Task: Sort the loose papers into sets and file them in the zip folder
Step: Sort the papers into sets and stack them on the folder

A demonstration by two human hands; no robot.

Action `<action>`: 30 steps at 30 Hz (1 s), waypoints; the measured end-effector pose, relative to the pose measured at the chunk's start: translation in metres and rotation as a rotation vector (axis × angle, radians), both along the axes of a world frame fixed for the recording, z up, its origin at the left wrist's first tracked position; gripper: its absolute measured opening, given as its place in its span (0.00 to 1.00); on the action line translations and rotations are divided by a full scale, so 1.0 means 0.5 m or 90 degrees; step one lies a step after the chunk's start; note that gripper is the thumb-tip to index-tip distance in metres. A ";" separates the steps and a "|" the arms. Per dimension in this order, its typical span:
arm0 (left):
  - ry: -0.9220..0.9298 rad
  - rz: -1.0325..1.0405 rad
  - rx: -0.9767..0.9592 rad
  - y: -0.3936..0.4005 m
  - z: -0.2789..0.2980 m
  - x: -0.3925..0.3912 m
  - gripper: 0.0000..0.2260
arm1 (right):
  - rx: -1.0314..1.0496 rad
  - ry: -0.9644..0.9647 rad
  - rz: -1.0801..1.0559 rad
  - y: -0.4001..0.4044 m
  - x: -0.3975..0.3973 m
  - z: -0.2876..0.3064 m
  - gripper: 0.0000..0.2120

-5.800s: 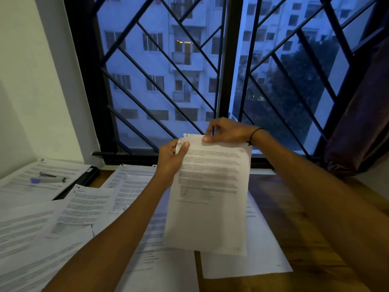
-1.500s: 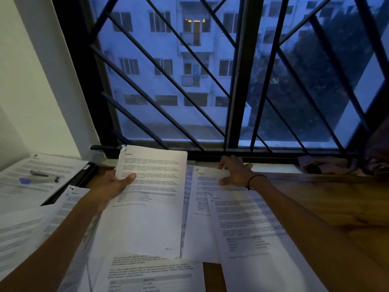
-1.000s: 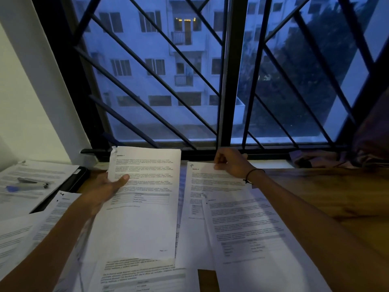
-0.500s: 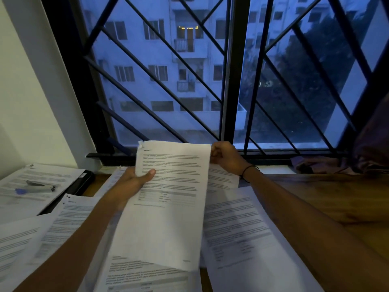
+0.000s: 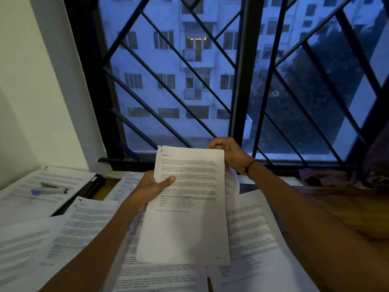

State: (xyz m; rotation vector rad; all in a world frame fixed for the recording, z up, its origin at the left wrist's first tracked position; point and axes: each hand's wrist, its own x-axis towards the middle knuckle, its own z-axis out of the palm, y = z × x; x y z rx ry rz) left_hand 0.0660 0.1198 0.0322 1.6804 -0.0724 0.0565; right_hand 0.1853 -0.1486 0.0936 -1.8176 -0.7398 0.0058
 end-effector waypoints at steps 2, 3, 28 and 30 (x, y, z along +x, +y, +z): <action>-0.003 0.000 -0.006 -0.006 0.001 0.002 0.15 | 0.014 0.031 0.012 0.004 -0.001 -0.001 0.03; -0.009 0.001 -0.014 -0.007 0.000 0.002 0.15 | 0.036 0.042 0.003 0.005 -0.005 -0.001 0.04; -0.183 0.096 -0.181 0.082 0.142 -0.008 0.18 | 0.232 -0.003 -0.012 0.150 -0.088 0.003 0.22; -0.195 0.097 -0.193 0.088 0.151 -0.008 0.20 | 0.258 0.010 -0.013 0.160 -0.093 0.010 0.20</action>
